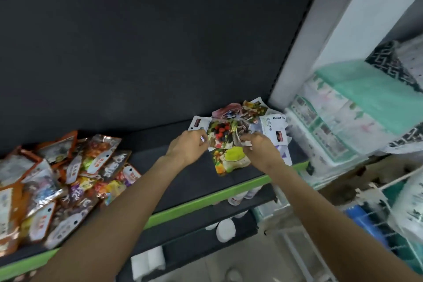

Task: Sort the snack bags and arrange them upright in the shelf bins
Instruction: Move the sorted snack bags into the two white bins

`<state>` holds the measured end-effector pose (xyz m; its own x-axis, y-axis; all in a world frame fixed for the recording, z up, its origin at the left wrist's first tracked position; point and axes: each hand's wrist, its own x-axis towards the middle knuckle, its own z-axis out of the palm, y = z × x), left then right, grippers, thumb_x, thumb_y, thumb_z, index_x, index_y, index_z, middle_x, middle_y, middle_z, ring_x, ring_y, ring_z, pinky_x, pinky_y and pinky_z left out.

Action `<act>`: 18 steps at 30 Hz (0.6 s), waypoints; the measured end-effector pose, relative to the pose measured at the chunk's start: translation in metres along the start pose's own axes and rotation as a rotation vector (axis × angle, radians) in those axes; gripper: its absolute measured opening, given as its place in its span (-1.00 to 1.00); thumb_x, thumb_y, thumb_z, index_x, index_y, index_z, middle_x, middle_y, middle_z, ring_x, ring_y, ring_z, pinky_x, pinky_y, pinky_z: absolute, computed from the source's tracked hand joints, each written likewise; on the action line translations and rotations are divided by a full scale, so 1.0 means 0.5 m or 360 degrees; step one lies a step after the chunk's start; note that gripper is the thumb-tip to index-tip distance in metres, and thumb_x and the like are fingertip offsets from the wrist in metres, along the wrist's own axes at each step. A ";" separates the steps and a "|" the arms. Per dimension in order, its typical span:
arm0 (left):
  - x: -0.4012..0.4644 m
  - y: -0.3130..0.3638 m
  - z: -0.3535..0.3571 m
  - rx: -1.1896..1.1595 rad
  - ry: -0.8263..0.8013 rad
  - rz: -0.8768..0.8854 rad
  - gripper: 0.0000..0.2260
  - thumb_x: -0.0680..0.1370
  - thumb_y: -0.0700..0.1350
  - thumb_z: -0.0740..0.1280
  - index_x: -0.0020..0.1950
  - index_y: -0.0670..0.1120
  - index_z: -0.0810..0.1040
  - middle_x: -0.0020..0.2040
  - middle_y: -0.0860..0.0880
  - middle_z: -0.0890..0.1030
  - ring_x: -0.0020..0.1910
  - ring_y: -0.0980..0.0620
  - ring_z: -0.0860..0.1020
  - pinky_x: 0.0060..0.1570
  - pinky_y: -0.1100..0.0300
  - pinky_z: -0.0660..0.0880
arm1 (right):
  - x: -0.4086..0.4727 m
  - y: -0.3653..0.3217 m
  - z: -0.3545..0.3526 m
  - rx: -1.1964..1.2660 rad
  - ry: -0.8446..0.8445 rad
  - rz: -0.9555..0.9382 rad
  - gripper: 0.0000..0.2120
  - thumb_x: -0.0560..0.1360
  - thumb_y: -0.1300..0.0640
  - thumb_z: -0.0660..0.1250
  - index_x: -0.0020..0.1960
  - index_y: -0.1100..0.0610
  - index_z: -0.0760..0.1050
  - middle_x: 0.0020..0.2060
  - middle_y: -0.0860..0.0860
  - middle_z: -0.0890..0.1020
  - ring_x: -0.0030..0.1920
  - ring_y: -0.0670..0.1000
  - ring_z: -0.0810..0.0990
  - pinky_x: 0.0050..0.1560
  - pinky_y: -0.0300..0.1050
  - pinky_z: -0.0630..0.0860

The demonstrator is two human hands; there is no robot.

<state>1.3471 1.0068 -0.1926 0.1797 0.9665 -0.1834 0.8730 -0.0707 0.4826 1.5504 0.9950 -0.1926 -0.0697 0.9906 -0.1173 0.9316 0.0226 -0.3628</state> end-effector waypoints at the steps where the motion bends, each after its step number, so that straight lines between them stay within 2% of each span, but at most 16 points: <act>1: 0.014 0.011 0.011 -0.0007 0.0013 -0.0051 -0.77 0.60 0.00 0.18 0.19 0.01 0.51 0.11 -0.03 0.60 0.05 -0.07 0.55 -0.05 0.07 0.51 | 0.020 0.022 -0.004 -0.0023 -0.0027 -0.0049 -0.71 0.54 0.22 0.25 0.25 0.16 0.50 0.19 0.17 0.52 0.16 0.17 0.50 0.12 0.02 0.48; 4: 0.053 0.035 0.044 -0.0038 0.0003 -0.0174 -0.77 0.60 0.00 0.18 0.19 -0.02 0.51 0.14 -0.04 0.58 0.07 -0.08 0.53 -0.05 0.08 0.48 | 0.071 0.076 -0.010 -0.0045 -0.0072 -0.0136 -0.66 0.55 0.22 0.23 0.32 0.17 0.45 0.28 0.15 0.46 0.26 0.15 0.45 0.18 0.03 0.47; 7: 0.089 0.040 0.080 -0.0057 0.0002 -0.0304 -0.74 0.59 0.00 0.19 0.23 -0.03 0.48 0.21 -0.09 0.53 0.15 -0.10 0.49 0.06 0.02 0.48 | 0.115 0.116 -0.005 -0.0154 -0.0059 -0.0234 -0.59 0.56 0.19 0.21 0.40 0.16 0.35 0.36 0.11 0.37 0.33 0.13 0.36 0.27 0.03 0.41; 9: 0.113 0.032 0.101 0.0003 0.0016 -0.0446 -0.59 0.58 0.07 0.22 0.39 -0.02 0.36 0.36 -0.12 0.41 0.28 -0.14 0.40 0.20 -0.04 0.42 | 0.140 0.137 0.002 -0.0257 -0.0104 -0.0280 -0.50 0.57 0.12 0.21 0.48 0.10 0.21 0.42 0.09 0.28 0.41 0.11 0.25 0.36 0.03 0.31; 11: 0.132 0.020 0.119 0.0071 -0.0012 -0.0608 -0.39 0.55 0.18 0.23 0.52 0.00 0.15 0.50 -0.13 0.19 0.43 -0.17 0.23 0.33 -0.09 0.29 | 0.157 0.155 0.011 -0.0357 -0.0173 -0.0307 -0.42 0.58 -0.01 0.20 0.53 0.02 0.06 0.49 0.06 0.16 0.50 0.09 0.08 0.45 0.03 0.16; 14: 0.156 0.004 0.137 -0.0023 -0.0079 -0.0811 -0.18 0.49 0.32 0.22 0.57 0.00 -0.10 0.56 -0.14 -0.11 0.53 -0.16 -0.06 0.44 -0.10 0.06 | 0.168 0.176 0.025 -0.0412 -0.0186 -0.0304 -0.37 0.58 -0.13 0.16 0.54 -0.08 -0.05 0.53 0.01 0.06 0.53 0.04 -0.05 0.49 0.04 0.04; 16: 0.171 -0.006 0.145 -0.0070 -0.0060 -0.0849 -0.13 0.47 0.34 0.23 0.57 -0.02 -0.14 0.57 -0.12 -0.13 0.54 -0.13 -0.13 0.47 -0.11 -0.02 | 0.171 0.182 0.029 -0.0452 -0.0151 -0.0303 -0.34 0.57 -0.17 0.15 0.54 -0.09 -0.09 0.53 -0.01 0.05 0.53 0.02 -0.05 0.47 0.03 0.04; 18: 0.174 -0.007 0.153 -0.0086 0.0032 -0.0861 -0.11 0.45 0.33 0.27 0.57 -0.03 -0.12 0.57 -0.11 -0.07 0.54 -0.12 -0.10 0.47 -0.12 -0.02 | 0.176 0.185 0.027 -0.0498 -0.0117 -0.0305 -0.31 0.54 -0.23 0.16 0.54 -0.09 -0.08 0.53 0.00 0.03 0.53 0.03 -0.03 0.44 0.03 0.08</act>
<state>1.3944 1.0723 -0.2757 -0.2979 0.8661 -0.4014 0.8138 0.4502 0.3675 1.6257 1.0827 -0.2492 -0.2685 0.9523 -0.1450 0.9623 0.2582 -0.0859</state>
